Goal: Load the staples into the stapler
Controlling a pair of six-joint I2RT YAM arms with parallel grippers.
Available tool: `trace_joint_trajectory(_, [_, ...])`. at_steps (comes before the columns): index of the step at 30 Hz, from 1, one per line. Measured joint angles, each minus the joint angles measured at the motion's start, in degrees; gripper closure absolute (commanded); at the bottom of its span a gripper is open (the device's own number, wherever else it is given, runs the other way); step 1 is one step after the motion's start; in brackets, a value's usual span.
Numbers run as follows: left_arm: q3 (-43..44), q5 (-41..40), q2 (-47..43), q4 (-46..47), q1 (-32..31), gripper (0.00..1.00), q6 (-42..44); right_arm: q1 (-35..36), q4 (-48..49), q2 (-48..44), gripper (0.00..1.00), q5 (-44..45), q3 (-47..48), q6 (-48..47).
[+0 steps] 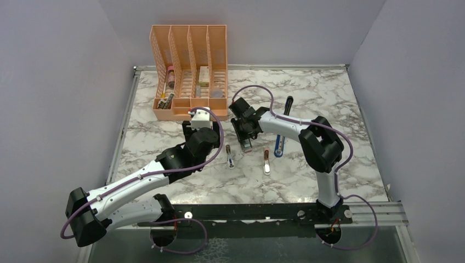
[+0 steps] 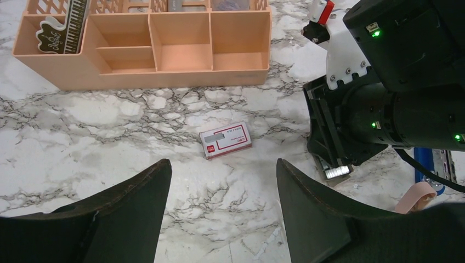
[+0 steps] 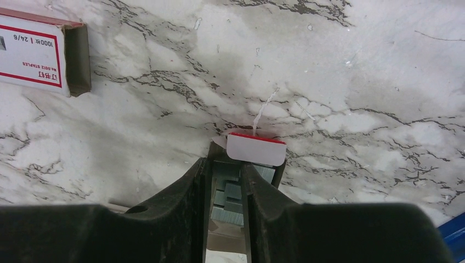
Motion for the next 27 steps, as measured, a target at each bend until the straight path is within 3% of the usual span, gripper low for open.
trace_joint_trajectory(5, [0.0,0.0,-0.09,0.0,0.0,0.29,0.0,0.31,0.0,0.13,0.76,0.76,0.11,0.02])
trace_joint_trajectory(16, [0.0,-0.02,-0.35,0.0,0.0,0.29,0.0,0.46,-0.02,-0.35,0.76,1.27,0.11,0.09])
trace_joint_trajectory(27, [0.0,-0.02,-0.42,0.0,0.0,0.29,0.0,0.59,0.17,-7.63,0.75,-0.28,-2.47,0.52])
